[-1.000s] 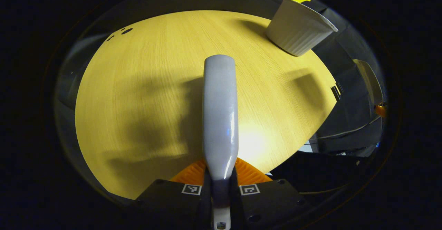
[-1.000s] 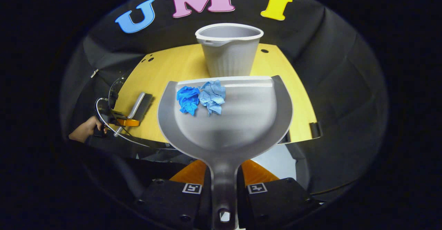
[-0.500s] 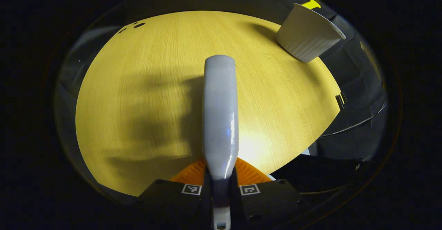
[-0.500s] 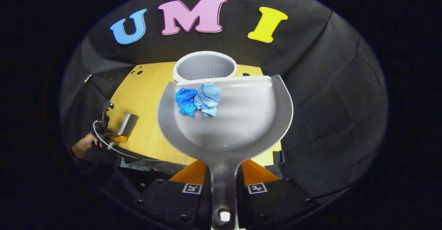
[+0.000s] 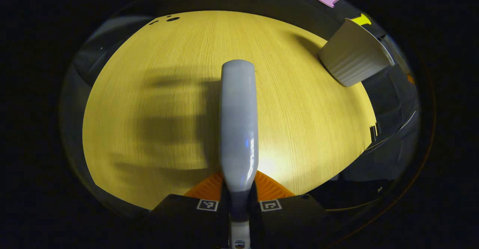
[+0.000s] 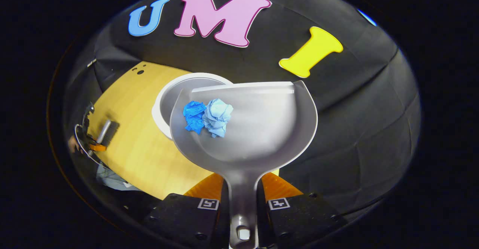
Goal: Pick up the small broom and dustpan from the desktop, sweep the trash into the dustpan with the broom, and then empty the trash into the garbage bin.
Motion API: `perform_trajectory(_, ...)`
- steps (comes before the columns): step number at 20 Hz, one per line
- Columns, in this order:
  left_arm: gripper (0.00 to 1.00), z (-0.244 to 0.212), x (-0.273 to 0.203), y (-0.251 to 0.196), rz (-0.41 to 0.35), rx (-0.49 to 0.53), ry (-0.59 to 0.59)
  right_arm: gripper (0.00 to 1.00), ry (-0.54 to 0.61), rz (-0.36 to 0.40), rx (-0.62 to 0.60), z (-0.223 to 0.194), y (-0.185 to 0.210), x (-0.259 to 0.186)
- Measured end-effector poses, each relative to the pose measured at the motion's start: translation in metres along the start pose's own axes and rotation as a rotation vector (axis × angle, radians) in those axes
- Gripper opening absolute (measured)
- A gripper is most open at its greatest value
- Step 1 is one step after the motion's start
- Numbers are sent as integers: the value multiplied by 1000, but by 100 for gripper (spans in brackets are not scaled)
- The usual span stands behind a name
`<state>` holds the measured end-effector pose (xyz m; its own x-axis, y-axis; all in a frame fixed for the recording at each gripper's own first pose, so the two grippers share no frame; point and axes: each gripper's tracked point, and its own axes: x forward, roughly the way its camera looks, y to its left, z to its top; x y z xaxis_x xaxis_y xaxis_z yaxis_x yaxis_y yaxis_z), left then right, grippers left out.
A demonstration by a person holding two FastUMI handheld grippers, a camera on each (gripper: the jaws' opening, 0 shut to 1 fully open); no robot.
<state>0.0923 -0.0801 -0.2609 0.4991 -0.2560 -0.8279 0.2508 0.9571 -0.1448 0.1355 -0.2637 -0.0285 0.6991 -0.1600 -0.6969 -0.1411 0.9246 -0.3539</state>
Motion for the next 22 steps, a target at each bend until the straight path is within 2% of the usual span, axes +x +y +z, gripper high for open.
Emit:
perform_trajectory(3,28,-1,0,2,66,18,-6,33,-15,-11,-49,10,0,22)
perform_trajectory(5,26,-1,-3,1,101,-3,9,33,-31,7,-83,21,4,35)
perform_trajectory(10,26,2,-9,-17,122,-148,-40,33,-27,107,-202,38,19,78)
perform_trajectory(12,26,4,-16,-20,141,-170,-50,33,-41,105,-304,44,18,91)
perform_trajectory(14,28,8,-25,-23,176,-152,-59,33,-75,48,-437,53,10,91)
perform_trajectory(15,24,11,-30,-28,169,-141,-69,33,-100,24,-485,61,8,90)
perform_trajectory(19,26,28,-46,-56,109,-98,-108,33,-175,-120,-674,76,5,82)
perform_trajectory(22,26,38,-52,-65,65,-62,-139,33,-204,-257,-949,93,2,78)
